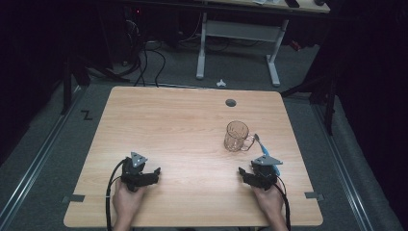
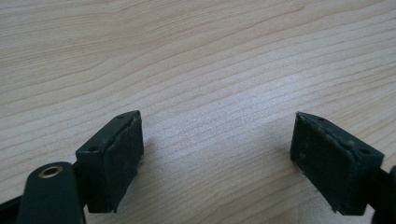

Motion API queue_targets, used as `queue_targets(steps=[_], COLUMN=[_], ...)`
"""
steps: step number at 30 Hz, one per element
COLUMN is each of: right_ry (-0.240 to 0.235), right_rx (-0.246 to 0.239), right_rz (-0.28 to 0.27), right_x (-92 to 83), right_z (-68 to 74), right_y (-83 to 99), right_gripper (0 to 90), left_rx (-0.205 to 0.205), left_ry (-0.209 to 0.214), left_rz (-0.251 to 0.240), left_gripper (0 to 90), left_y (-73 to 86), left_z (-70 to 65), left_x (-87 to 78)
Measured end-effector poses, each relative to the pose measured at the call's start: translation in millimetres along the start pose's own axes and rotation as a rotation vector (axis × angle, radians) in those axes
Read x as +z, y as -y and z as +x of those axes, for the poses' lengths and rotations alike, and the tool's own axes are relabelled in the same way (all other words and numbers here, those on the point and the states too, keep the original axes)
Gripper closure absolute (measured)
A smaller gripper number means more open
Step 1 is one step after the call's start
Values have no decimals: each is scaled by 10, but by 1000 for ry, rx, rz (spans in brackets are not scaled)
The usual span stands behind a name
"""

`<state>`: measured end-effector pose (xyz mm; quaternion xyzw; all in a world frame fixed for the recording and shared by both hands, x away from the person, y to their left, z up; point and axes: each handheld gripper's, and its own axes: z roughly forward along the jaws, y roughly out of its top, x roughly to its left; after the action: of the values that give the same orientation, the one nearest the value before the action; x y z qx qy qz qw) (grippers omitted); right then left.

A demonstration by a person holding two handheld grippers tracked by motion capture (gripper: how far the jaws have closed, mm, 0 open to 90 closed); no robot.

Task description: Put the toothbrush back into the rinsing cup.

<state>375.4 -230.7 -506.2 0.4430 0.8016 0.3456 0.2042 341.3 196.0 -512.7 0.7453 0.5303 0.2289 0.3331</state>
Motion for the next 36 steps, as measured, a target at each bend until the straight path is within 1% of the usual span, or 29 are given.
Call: queue_targets(steps=[30,32,34,36], right_ry=[4,-3,-6,-7], right_rx=[6,0,-2,-7], right_rz=[1,2,0,-2], right_x=[1,-2,-18,-23], right_z=[6,7,12,10], right_y=[-1,2,14,19], right_gripper=[385,381,412,418], left_rx=[-2,-2,-3,-2], left_ry=[-1,-2,-2,-2], left_rz=[0,0,0,0], left_gripper=[179,178,179,178], left_y=[-1,-1,-1,-1], left_z=[0,0,0,0], left_x=[0,0,0,0])
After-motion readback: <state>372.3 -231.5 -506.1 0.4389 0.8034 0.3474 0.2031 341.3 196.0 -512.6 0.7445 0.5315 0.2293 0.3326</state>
